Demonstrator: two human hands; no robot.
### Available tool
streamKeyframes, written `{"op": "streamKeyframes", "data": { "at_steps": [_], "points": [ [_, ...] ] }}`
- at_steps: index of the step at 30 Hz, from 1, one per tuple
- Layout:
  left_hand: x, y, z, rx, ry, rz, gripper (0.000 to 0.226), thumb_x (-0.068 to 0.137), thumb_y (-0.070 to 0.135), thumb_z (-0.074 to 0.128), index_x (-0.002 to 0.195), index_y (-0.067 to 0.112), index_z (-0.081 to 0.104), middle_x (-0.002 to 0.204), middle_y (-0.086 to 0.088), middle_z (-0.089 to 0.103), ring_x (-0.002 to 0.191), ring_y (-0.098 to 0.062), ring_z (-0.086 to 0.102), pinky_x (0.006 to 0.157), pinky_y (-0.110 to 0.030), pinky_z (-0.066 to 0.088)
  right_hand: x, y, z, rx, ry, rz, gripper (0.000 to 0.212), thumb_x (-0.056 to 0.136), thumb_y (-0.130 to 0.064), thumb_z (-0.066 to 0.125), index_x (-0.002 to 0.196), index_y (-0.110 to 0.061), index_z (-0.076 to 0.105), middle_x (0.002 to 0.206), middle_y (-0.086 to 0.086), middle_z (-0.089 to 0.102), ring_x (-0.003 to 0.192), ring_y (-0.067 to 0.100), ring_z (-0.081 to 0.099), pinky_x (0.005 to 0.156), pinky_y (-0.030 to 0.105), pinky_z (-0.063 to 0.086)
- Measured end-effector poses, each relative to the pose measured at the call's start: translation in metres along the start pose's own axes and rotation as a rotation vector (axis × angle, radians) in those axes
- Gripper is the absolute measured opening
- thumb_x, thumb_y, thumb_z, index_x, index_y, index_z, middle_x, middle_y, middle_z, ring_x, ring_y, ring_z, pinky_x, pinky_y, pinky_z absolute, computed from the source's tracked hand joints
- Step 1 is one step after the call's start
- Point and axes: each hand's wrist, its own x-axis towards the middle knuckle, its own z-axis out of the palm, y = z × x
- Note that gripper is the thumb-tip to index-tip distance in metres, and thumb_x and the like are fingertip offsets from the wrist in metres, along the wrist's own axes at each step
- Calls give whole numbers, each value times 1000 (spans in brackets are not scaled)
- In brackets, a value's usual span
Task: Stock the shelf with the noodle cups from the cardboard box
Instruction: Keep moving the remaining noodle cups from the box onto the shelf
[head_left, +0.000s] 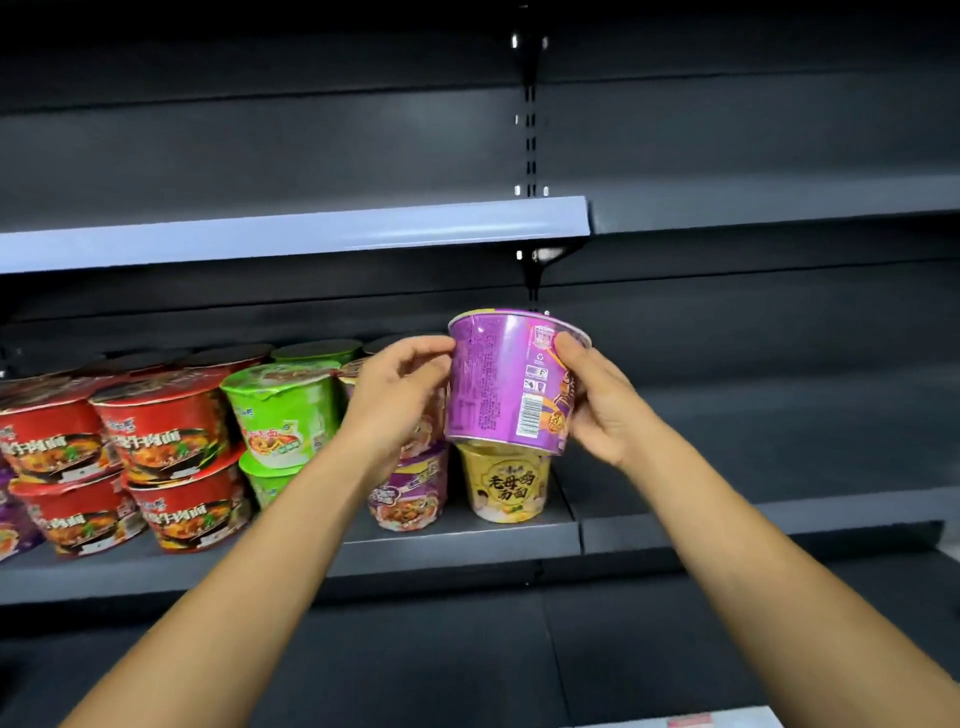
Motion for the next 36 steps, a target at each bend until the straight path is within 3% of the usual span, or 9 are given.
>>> {"op": "streamKeyframes", "data": {
  "at_steps": [3, 6, 12, 16, 20, 23, 27, 30, 36],
  "points": [
    [4, 14, 45, 81, -80, 34, 14, 94, 14, 57, 101, 25, 62, 99, 2, 63, 88, -10, 60, 80, -28, 51, 4, -19, -29, -123, 60, -34, 62, 66, -32, 72, 119, -7, 52, 89, 5, 71, 77, 16, 68, 78, 40, 57],
    [12, 21, 85, 163, -146, 90, 18, 92, 16, 59, 101, 32, 58, 93, 13, 59, 84, -1, 59, 87, -28, 49, 7, -37, -56, -162, 127, -57, 76, 66, -37, 73, 130, -6, 46, 94, 7, 69, 79, 17, 67, 87, 45, 53],
    [36, 13, 140, 268, -190, 66, 22, 95, 26, 56, 116, 23, 60, 101, 7, 67, 84, -3, 63, 70, -22, 48, 17, -70, -101, -291, 223, -82, 25, 90, -34, 60, 109, -19, 54, 87, 1, 68, 71, 12, 67, 67, 38, 58],
    [52, 1, 165, 218, -171, -46, 11, 98, 29, 51, 98, 27, 61, 90, 11, 68, 74, 2, 62, 60, -15, 46, 27, -76, -124, -373, 269, -76, 36, 88, -36, 64, 119, -20, 56, 91, 0, 68, 76, 13, 66, 64, 35, 58],
    [68, -17, 185, 178, -116, -145, 19, 99, 35, 45, 103, 23, 60, 92, 2, 70, 68, -2, 62, 52, -14, 42, 44, -69, -145, -382, 310, -53, 46, 85, -37, 67, 126, -26, 49, 95, -1, 68, 80, 12, 66, 77, 40, 55],
    [79, -34, 197, 162, -76, -213, 26, 100, 38, 42, 107, 21, 60, 97, -3, 71, 75, -9, 66, 51, -17, 44, 54, -59, -155, -362, 340, -29, 55, 84, -35, 69, 130, -23, 42, 99, -1, 66, 76, 8, 65, 69, 33, 53],
    [93, -60, 205, 127, -62, -345, 32, 100, 44, 39, 115, 20, 54, 104, -4, 69, 84, -16, 66, 56, -23, 43, 73, -39, -171, -325, 377, -9, 58, 84, -42, 68, 132, -21, 43, 125, 6, 60, 79, 8, 67, 59, 26, 52],
    [103, -82, 208, 84, -22, -453, 35, 99, 46, 40, 117, 19, 51, 105, -4, 67, 78, -15, 64, 53, -24, 40, 87, -24, -178, -315, 407, 24, 58, 86, -45, 64, 134, -21, 43, 129, 7, 58, 80, 8, 66, 59, 25, 50],
    [125, -132, 212, -72, 93, -575, 40, 98, 43, 45, 130, 20, 40, 114, -11, 64, 87, -22, 65, 59, -27, 49, 110, 5, -189, -223, 443, 106, 45, 92, -27, 61, 134, -22, 45, 129, -4, 55, 85, 2, 59, 64, 29, 44]
  ]
}}
